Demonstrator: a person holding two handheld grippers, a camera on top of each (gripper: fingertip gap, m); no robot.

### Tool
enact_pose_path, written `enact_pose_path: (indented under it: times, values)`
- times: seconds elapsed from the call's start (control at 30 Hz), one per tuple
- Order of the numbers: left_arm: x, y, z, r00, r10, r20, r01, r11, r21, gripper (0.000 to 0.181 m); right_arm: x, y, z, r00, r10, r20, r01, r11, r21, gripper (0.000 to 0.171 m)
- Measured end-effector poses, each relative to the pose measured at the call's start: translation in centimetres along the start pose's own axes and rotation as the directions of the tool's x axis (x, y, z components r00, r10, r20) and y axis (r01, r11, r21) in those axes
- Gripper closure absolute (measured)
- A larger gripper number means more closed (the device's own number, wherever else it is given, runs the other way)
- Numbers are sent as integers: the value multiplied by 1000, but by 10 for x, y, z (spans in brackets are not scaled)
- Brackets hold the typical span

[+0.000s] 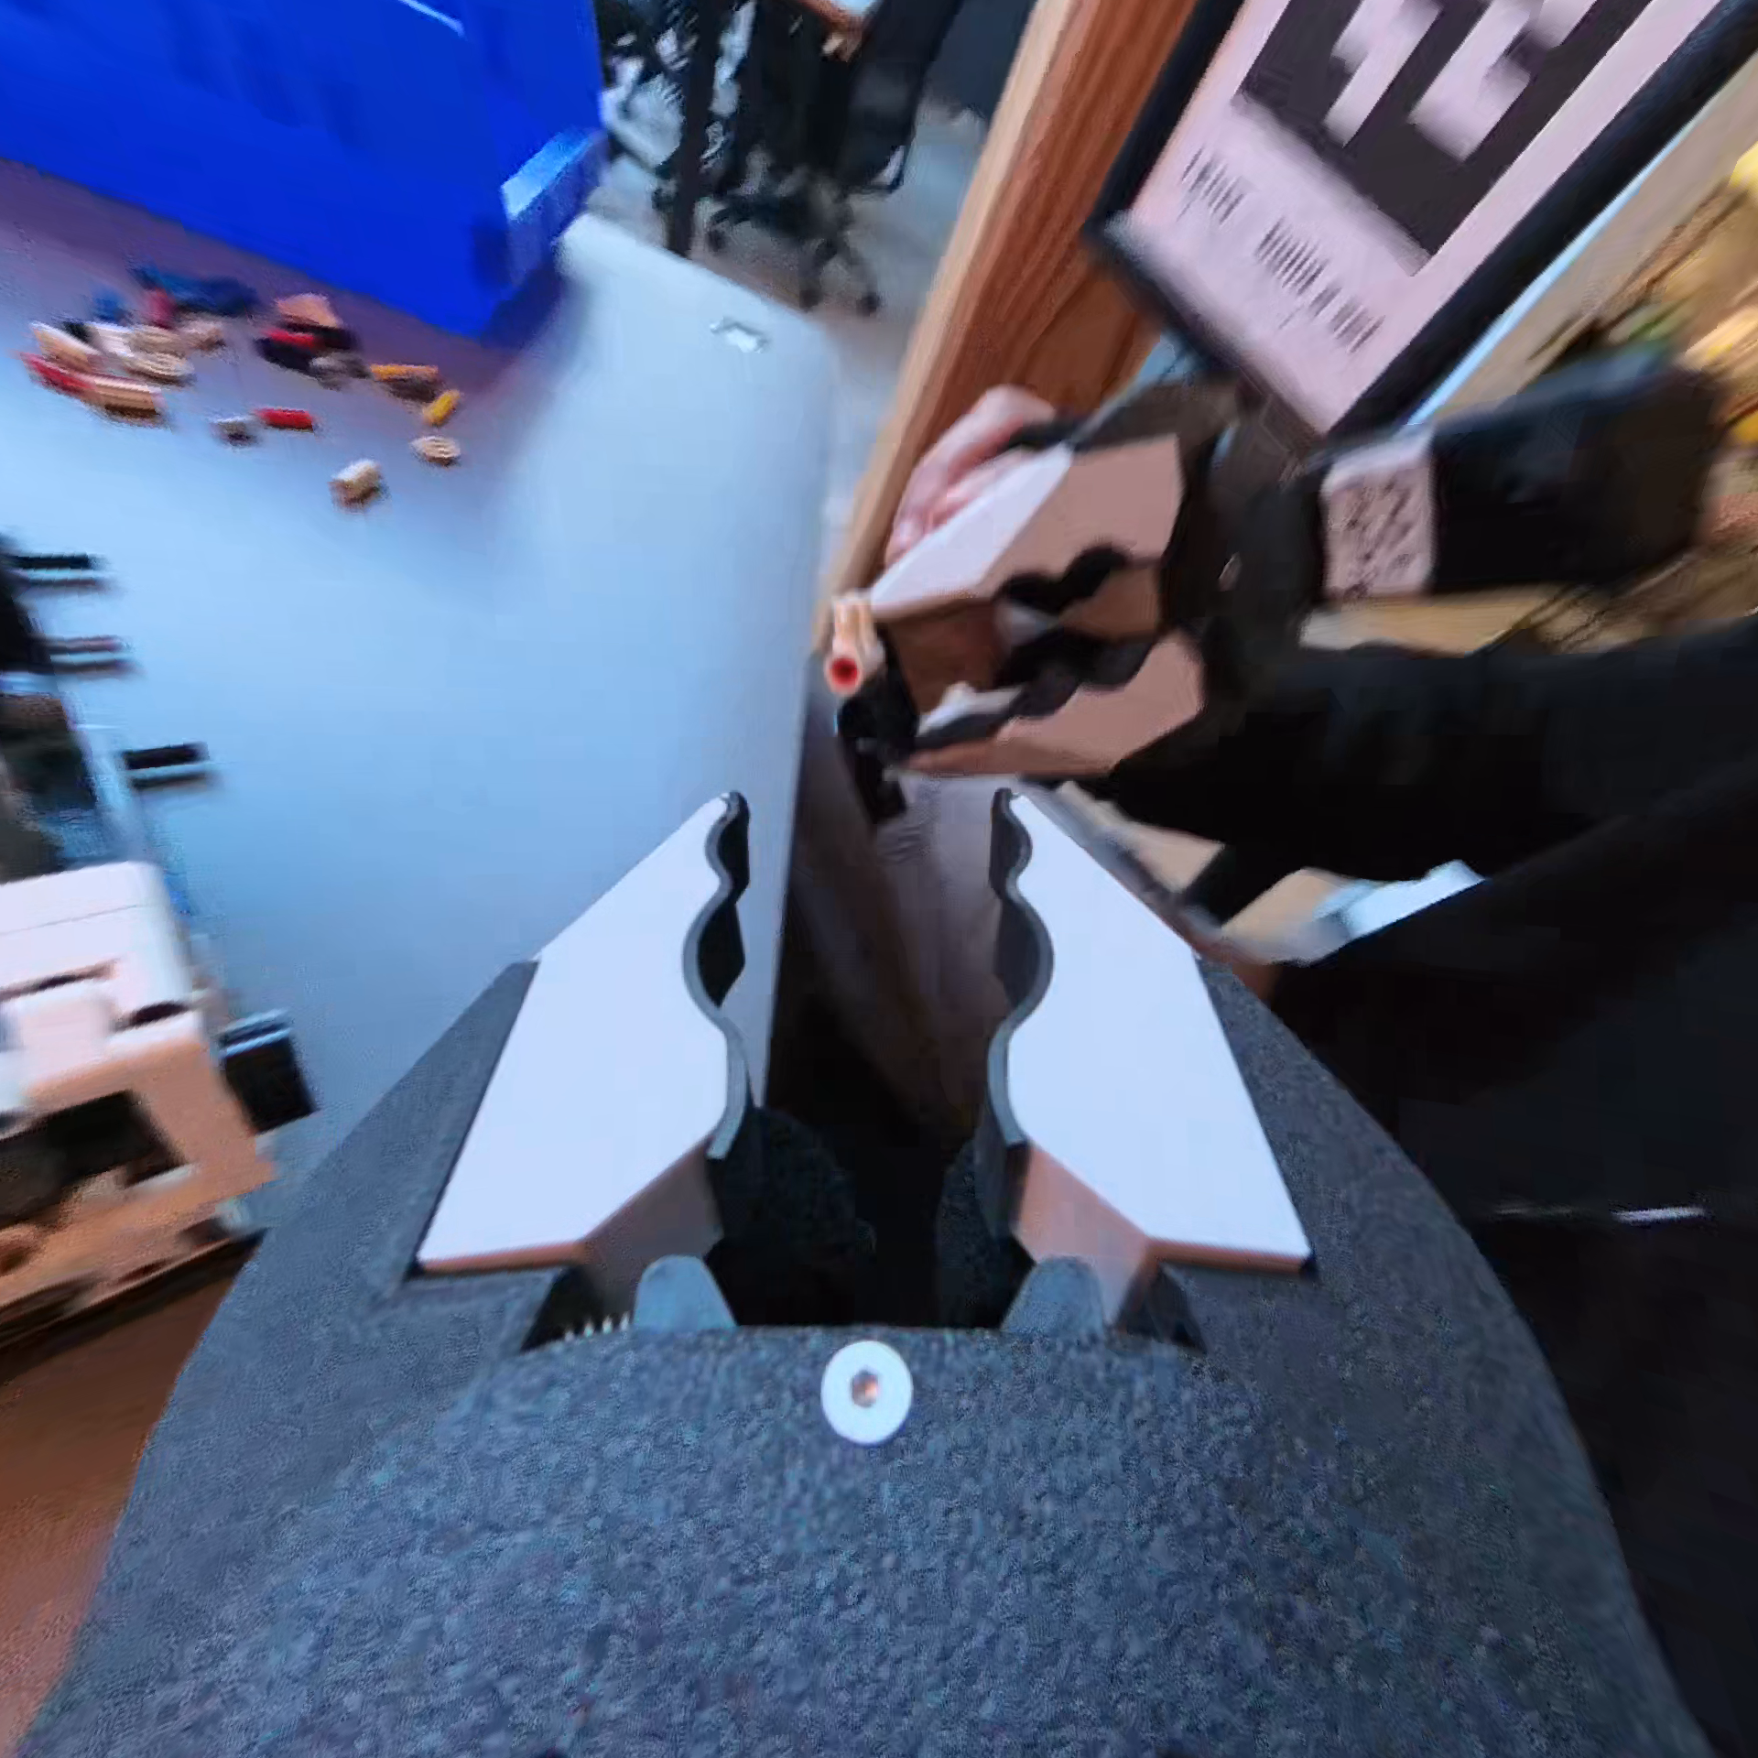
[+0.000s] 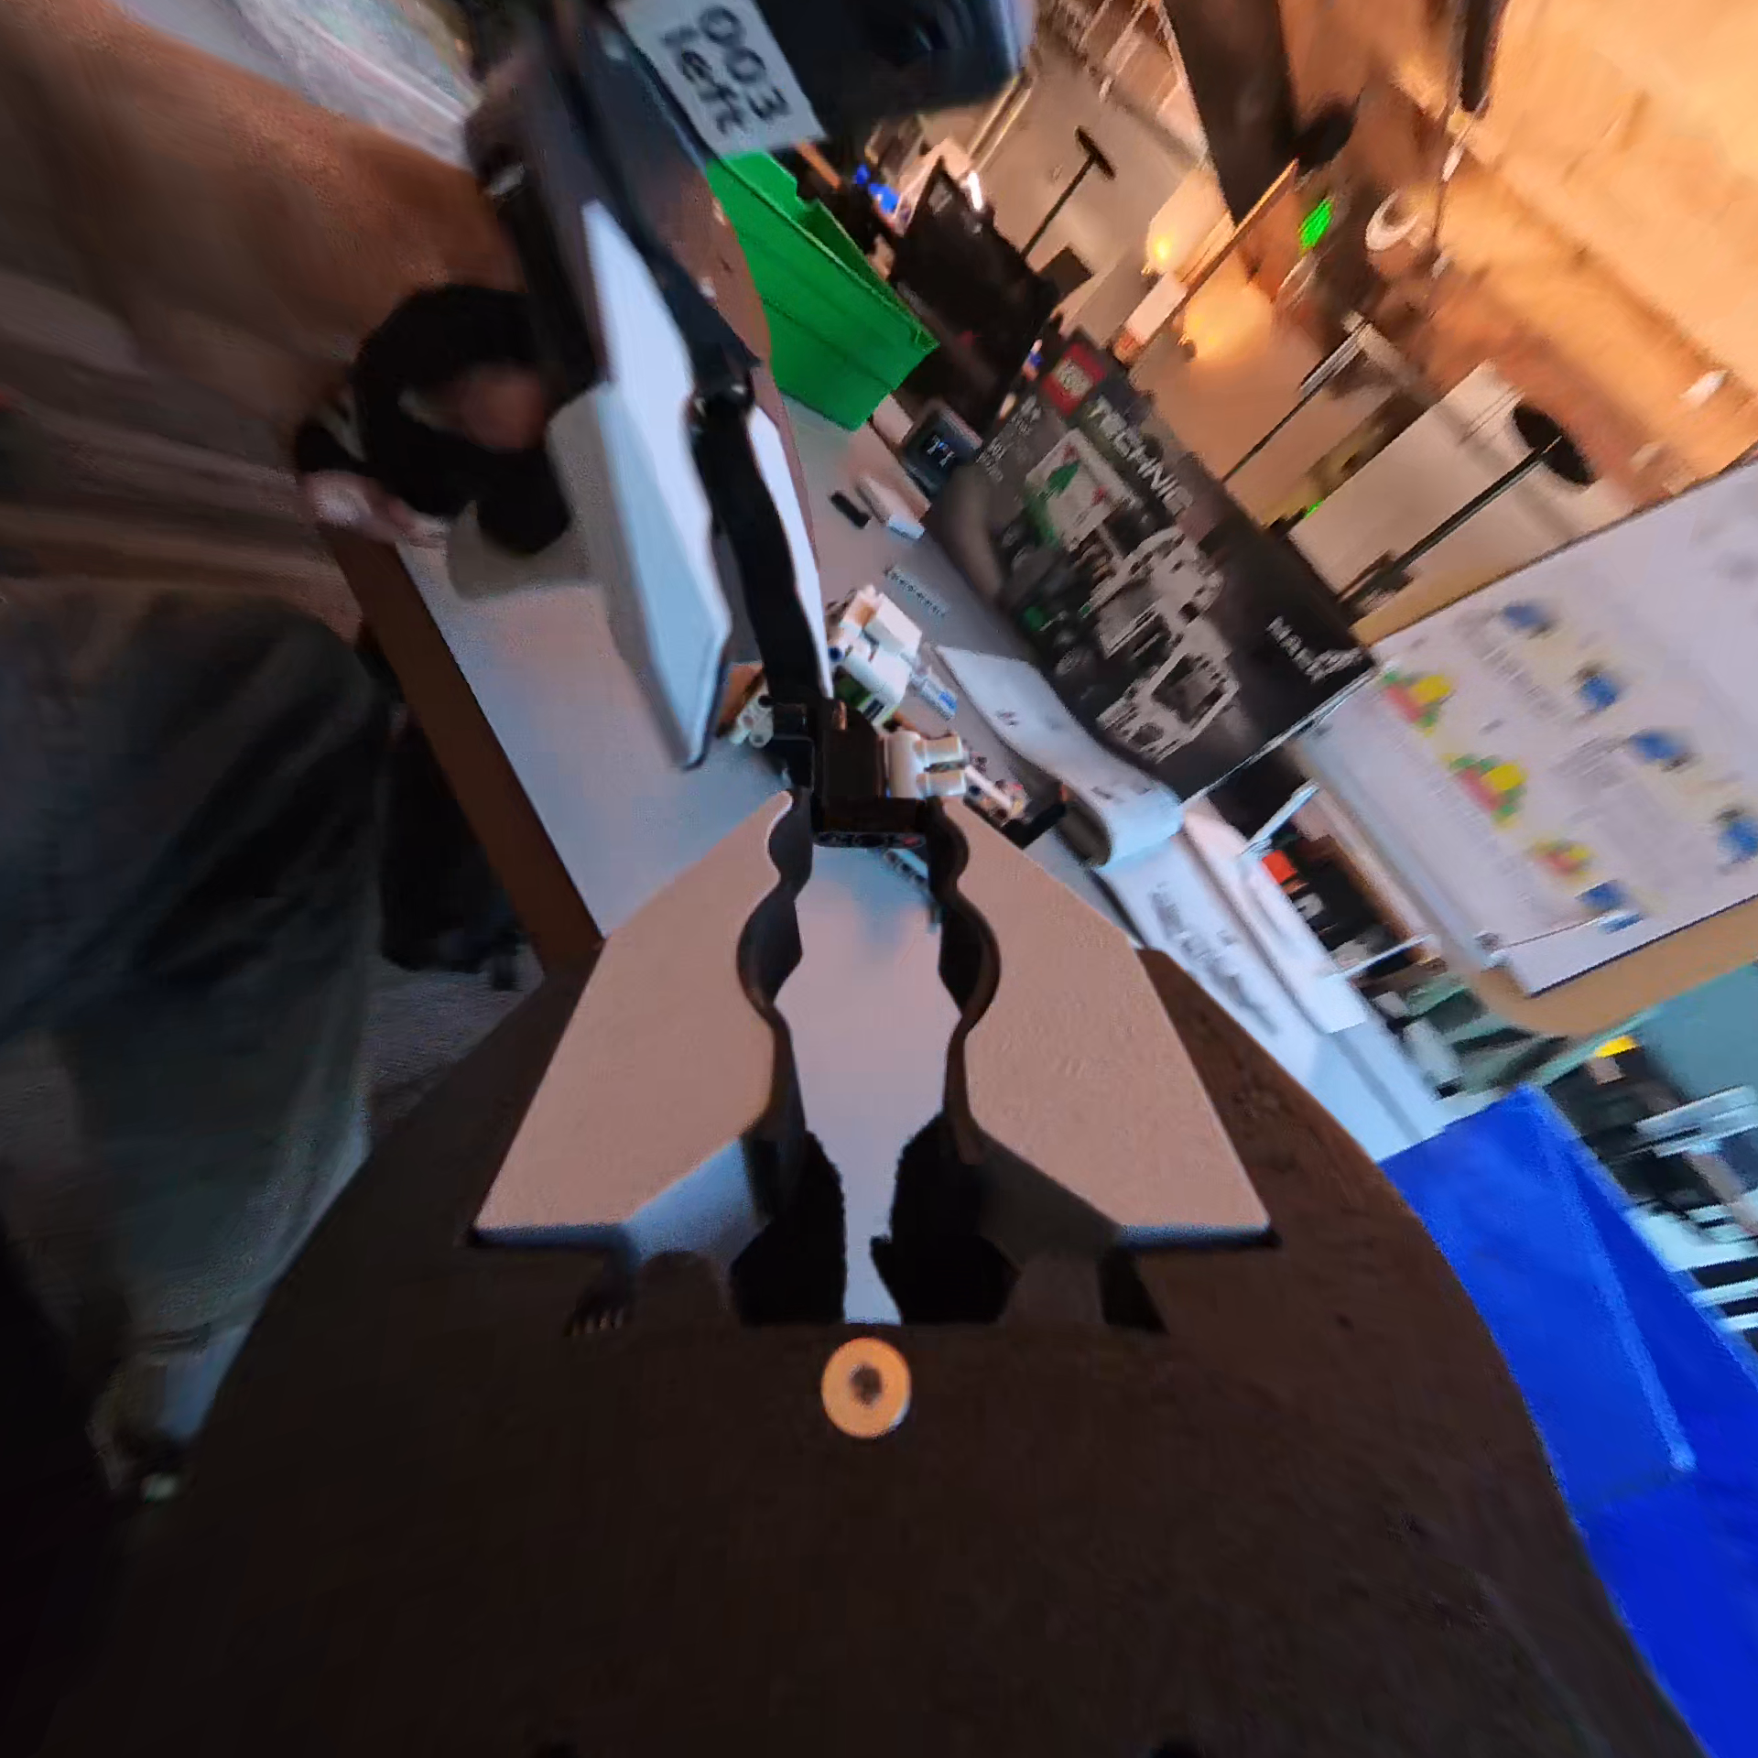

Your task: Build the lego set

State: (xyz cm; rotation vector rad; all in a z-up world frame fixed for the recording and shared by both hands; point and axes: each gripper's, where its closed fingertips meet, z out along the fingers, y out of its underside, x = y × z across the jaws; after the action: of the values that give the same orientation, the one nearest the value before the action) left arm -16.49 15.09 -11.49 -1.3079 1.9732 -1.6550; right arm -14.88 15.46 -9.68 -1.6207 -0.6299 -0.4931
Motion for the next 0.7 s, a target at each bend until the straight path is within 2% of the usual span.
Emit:
enact_pose_path:
  times: [0.07, 0.13, 0.23, 0.3, 0.4, 0.47, 0.53, 0.6, 0.63, 0.7]
  values:
    - [10, -7, 0, 987, -106, -121, 111, 993, 38, 137, -6, -6, -1, 994, -103, -34, 104, 994, 19, 149]
    - [15, -12, 0, 973, -146, -181, 159, 986, 59, 150, -9, -9, 1, 979, -193, -68, 194, 981, 11, 149]
    - [17, -14, -3, 969, -152, -194, 167, 984, 62, 175, -15, -12, 2, 973, -224, -59, 225, 974, 16, 148]
    - [18, -11, -5, 971, -139, -193, 151, 987, 50, 175, -18, -15, 2, 981, -191, -29, 192, 981, 28, 148]
    - [23, -13, -12, 978, -87, -188, 101, 993, 63, 176, -21, -21, -1, 998, -45, 41, 42, 997, 63, 147]
    - [29, -14, -18, 984, -30, -177, 43, 997, 68, 176, -23, -30, -9, 982, 123, 145, -141, 982, 122, 145]
    - [35, -13, -22, 985, 28, -170, -16, 997, 74, 175, -13, -46, -19, 895, 358, 268, -414, 889, 195, 144]
    - [46, -16, -25, 978, 56, -199, -38, 995, 92, 175, -8, -62, -27, 723, 522, 452, -657, 722, 217, 143]
    - [51, -16, -26, 974, 63, -217, -44, 995, 93, 175, -7, -66, -27, 667, 552, 501, -712, 670, 210, 143]
    - [57, -16, -24, 971, 77, -228, -59, 995, 85, 175, -10, -70, -25, 650, 541, 534, -721, 660, 209, 146]
